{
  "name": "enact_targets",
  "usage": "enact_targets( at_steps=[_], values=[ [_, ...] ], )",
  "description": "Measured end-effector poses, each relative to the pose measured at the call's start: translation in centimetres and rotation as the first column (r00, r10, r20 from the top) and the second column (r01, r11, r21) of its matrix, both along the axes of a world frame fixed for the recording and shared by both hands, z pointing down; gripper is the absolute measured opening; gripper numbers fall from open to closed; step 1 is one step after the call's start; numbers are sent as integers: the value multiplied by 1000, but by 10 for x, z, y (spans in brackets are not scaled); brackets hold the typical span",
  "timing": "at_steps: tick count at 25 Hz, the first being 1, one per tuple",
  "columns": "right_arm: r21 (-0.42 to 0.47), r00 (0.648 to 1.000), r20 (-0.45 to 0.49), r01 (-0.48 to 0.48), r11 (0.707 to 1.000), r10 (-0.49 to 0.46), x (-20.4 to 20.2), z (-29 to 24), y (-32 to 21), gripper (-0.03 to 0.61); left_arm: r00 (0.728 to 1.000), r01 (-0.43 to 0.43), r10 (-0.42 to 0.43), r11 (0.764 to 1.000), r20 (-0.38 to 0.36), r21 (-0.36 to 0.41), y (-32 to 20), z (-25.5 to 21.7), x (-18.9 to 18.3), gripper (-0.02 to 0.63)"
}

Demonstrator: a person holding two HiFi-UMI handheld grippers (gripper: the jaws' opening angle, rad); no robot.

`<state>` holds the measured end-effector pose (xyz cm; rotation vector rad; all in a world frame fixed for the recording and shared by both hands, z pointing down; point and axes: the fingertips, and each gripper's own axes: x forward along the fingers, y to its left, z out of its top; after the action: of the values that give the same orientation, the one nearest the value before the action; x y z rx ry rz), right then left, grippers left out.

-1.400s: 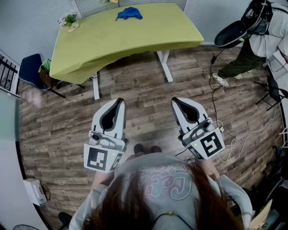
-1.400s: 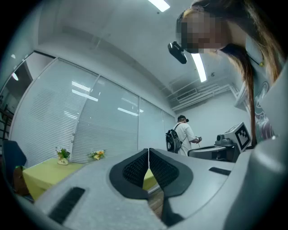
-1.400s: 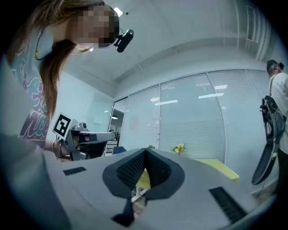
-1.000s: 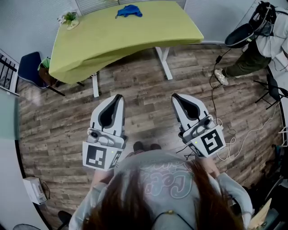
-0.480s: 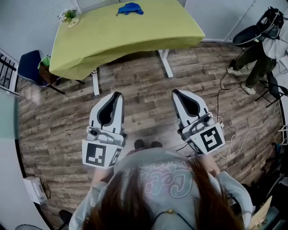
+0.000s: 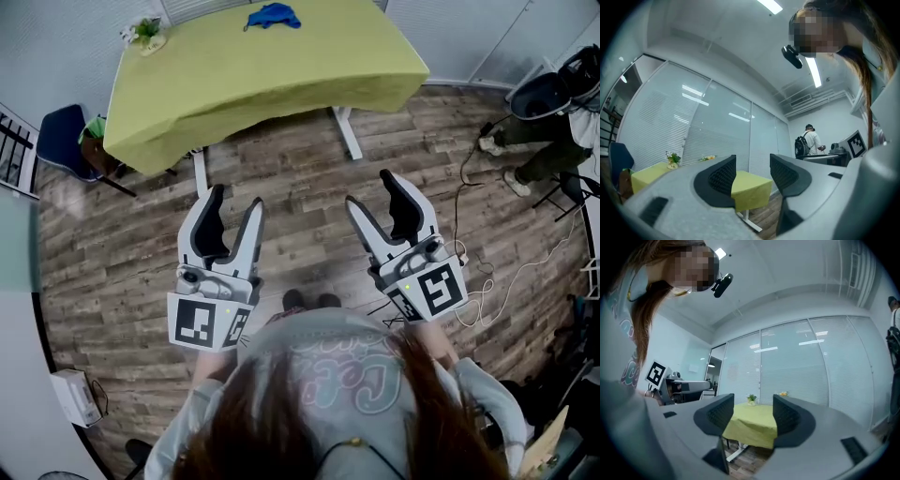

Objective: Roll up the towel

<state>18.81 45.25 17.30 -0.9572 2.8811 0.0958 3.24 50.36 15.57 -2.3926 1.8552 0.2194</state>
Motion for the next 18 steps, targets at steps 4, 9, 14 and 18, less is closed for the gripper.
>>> enact_targets(
  at_steps=[4, 9, 14, 18],
  values=[
    [1, 998, 27, -58, 998, 58, 1, -1, -6, 329, 999, 34, -34, 999, -4, 22, 3, -3, -12, 246],
    [3, 996, 35, -83, 997, 83, -6, -1, -10, 376, 999, 45, -45, 998, -5, 40, 4, -5, -24, 291],
    [3, 996, 29, -87, 996, 87, -21, 2, -9, 383, 999, 42, -42, 999, -7, 28, 4, -1, -40, 295],
    [-1, 995, 27, -98, 995, 98, -32, 6, -9, 384, 999, 36, -36, 999, 5, 19, 4, 3, -53, 295]
  ],
)
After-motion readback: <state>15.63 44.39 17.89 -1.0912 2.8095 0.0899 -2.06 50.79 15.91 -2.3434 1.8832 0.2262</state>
